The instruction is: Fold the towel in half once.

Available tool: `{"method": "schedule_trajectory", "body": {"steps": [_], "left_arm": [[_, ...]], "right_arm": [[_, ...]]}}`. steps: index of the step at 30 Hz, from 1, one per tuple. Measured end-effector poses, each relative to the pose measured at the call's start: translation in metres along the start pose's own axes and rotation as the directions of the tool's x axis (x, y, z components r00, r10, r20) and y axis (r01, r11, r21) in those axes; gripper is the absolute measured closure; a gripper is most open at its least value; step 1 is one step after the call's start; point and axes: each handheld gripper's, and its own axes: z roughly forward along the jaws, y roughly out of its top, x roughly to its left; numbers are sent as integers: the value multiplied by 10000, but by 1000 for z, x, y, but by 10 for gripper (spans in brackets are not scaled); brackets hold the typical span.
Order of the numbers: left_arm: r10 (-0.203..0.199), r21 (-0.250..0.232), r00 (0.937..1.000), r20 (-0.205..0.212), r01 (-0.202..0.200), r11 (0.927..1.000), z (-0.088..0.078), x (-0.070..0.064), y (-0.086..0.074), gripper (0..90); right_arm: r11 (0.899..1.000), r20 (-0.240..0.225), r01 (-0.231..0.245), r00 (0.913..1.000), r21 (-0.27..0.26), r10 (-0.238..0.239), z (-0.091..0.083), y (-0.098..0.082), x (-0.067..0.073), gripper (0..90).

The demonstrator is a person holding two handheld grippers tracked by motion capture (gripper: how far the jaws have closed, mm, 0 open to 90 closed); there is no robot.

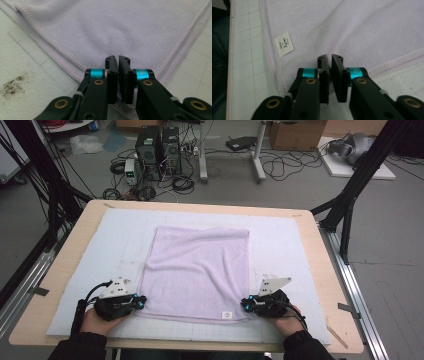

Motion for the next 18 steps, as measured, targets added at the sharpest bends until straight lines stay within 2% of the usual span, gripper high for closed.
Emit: {"method": "schedule_trajectory", "body": {"steps": [3, 6, 9, 10, 11, 12, 14, 16, 18], "left_arm": [[28, -398, 10000, -51, -30, 9992, -7, -2, 2, 877], [5, -802, 10000, -93, -13, 9968, -18, -4, 4, 879], [74, -786, 10000, -34, -77, 9969, -23, -8, 0, 876], [6, -671, 10000, -86, -12, 9977, -22, -9, -2, 862], [-145, -547, 9998, -155, 136, 9984, -21, -9, -3, 783], [-192, -472, 9998, -111, 187, 9987, -21, -9, -5, 710], [-169, -454, 9999, 9, 169, 9988, -21, -9, -6, 658], [-109, -388, 9993, 358, 122, 9992, -19, -11, -9, 609], [-24, -132, 9986, 530, 31, 9999, -16, -12, -10, 552]], "right_arm": [[9999, 42, -6, 10000, -162, 7, -4, 3, 0, 872], [9985, 132, 181, 9998, -512, -174, -16, 7, 3, 873], [9975, 176, 220, 9996, -672, -208, -23, 7, 7, 866], [9976, 166, 220, 9996, -658, -209, -23, 6, 8, 803], [9984, 241, 96, 9997, -563, -82, -22, 4, 9, 696], [9989, 117, -45, 9999, -471, 50, -21, 2, 9, 689], [9992, 223, 266, 9994, -307, -260, -20, 0, 14, 658], [9970, -126, 506, 9986, -578, -514, -20, 0, 21, 626], [9967, -423, 653, 9968, -478, -674, -18, -2, 24, 580]]}}
